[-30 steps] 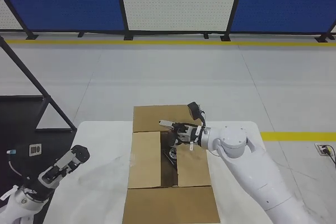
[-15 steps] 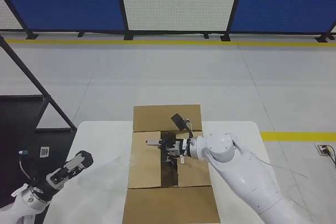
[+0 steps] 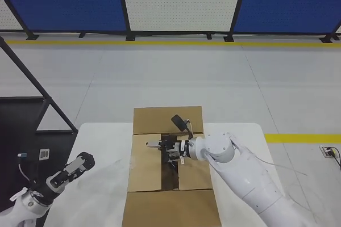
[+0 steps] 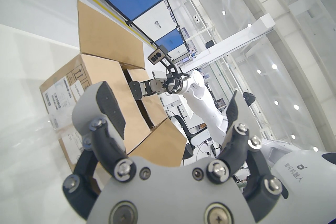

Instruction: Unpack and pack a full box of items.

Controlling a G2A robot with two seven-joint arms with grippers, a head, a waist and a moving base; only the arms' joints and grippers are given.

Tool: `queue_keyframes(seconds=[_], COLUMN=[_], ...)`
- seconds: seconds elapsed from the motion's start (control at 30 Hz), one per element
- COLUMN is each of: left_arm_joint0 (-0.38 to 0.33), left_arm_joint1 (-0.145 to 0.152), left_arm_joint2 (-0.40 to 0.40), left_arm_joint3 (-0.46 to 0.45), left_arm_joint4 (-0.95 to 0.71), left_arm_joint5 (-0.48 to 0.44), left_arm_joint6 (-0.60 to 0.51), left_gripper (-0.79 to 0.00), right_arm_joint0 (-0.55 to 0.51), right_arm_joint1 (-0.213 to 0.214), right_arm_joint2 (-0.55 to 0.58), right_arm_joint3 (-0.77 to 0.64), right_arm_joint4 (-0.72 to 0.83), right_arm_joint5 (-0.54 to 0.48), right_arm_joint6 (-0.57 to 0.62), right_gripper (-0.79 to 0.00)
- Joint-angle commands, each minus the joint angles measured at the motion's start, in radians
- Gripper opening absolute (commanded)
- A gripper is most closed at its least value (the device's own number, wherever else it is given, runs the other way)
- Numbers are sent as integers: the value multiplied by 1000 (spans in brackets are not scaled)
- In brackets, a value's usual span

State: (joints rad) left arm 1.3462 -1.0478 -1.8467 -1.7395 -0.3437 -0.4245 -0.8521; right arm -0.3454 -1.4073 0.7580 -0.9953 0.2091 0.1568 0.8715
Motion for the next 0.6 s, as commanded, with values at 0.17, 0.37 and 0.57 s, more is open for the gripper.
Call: queue_keyframes(seconds=[0.17, 0.37, 0.57], left_arm_joint0=[28, 53, 77], left_arm_joint1=[3, 5, 5], left_arm_joint2=[-10, -24, -46], left_arm_joint3=[-16, -17, -16], left_arm_joint4=[-2, -4, -11], left_arm_joint5=[-8, -17, -26], left_arm_joint6=[19, 39, 77], left_gripper=[0, 0, 0], right_arm_joint0=[-8, -14, -9], right_arm_joint1=[-16, -27, -34], right_arm_joint2=[-9, 8, 32], right_arm_joint3=[8, -10, -68], right_arm_joint4=[30, 72, 92], right_arm_joint5=[-24, -93, -116], right_arm_joint6=[21, 9, -29], right_gripper=[0, 0, 0])
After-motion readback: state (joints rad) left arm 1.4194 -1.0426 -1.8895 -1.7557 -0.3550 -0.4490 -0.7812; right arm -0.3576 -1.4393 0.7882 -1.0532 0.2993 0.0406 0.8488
